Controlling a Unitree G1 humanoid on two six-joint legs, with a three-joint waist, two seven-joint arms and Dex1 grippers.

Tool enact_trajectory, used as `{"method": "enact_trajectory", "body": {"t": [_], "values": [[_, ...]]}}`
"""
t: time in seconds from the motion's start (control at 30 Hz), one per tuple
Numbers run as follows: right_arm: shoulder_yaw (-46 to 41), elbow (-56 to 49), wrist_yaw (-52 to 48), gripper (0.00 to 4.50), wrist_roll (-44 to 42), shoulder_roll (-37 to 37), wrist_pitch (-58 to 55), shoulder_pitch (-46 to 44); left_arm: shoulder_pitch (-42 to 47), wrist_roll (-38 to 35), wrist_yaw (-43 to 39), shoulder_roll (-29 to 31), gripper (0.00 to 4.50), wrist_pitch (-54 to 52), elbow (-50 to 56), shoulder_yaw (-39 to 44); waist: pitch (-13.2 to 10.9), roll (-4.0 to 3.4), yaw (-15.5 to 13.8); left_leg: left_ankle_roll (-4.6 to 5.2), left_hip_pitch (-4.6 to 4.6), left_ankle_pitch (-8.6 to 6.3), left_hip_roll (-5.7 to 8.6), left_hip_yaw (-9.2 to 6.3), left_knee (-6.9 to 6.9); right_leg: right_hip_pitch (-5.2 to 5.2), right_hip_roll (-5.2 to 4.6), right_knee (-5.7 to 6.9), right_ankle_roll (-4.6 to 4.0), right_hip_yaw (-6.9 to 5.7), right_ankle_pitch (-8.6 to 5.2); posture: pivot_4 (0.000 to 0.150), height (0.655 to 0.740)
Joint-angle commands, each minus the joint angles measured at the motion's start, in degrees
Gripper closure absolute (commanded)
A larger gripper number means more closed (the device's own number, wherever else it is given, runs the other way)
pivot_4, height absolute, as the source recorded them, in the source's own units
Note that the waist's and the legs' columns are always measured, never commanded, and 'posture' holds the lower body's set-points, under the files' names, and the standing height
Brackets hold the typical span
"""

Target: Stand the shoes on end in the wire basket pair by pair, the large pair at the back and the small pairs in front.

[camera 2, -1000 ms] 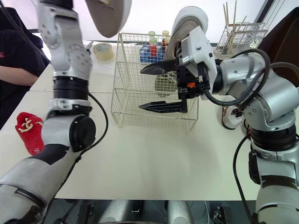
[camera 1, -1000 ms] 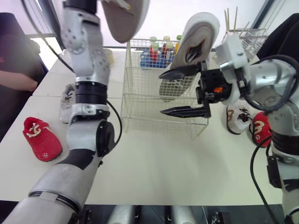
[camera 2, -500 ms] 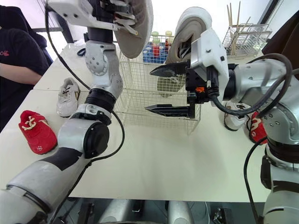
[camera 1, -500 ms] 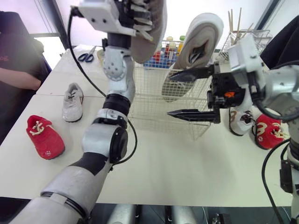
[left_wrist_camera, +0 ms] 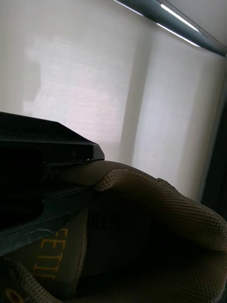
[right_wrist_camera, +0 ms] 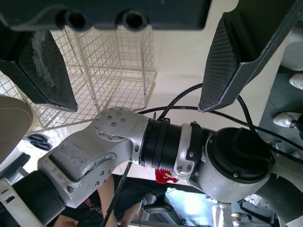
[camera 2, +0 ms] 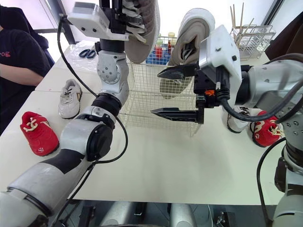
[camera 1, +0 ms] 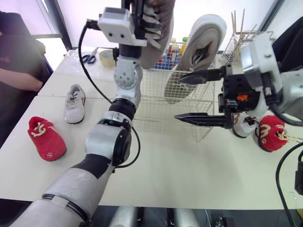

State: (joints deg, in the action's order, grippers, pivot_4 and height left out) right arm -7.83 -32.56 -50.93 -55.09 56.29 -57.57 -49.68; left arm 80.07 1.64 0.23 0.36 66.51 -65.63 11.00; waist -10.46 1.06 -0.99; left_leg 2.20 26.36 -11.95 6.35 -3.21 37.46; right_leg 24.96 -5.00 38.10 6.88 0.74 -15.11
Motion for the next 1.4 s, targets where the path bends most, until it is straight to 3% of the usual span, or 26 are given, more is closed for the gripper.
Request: {"method": "enact_trajectory", "body": {"t": [0.03,0.43,0.77,1.4], "values": [[-2.14,-1.04,0.77,0.00,-1.37,1.63,-0.03,-1.02,2.21,4.49,4.71,0.78,4.45,1.88,-0.85,-1.68,0.00,0.00,0.02,0.00,0.00,0.00,0.00,0.00,0.00,0.00,0.00,0.00,0.00,0.00,0.00,0.150,0.7400],[-2.71,-1.35,2.28,0.00,-4.54,4.19,-1.61,-1.74,3.01,17.86,22.71,2.88,4.45,3.10,-2.28,-6.67,0.00,0.00,-0.02,0.01,0.01,-0.01,0.00,0.00,0.00,0.00,0.00,0.00,0.00,0.00,0.00,0.150,0.7400],[-3.06,-1.89,3.91,0.00,-6.13,4.89,-1.62,-1.28,6.70,24.82,34.57,5.79,4.45,2.36,-3.84,-11.28,0.00,0.01,0.07,0.01,0.03,-0.01,0.00,0.01,-0.02,0.04,0.00,0.01,0.00,0.00,0.00,0.150,0.7400],[-3.98,-2.61,6.86,0.00,-11.73,8.11,-3.88,-1.95,7.23,27.21,41.20,6.19,4.45,-0.77,-6.80,-15.61,0.00,0.01,0.06,0.02,0.04,-0.02,0.00,0.03,-0.02,0.04,-0.01,0.00,0.00,0.01,0.00,0.150,0.7400]]}}
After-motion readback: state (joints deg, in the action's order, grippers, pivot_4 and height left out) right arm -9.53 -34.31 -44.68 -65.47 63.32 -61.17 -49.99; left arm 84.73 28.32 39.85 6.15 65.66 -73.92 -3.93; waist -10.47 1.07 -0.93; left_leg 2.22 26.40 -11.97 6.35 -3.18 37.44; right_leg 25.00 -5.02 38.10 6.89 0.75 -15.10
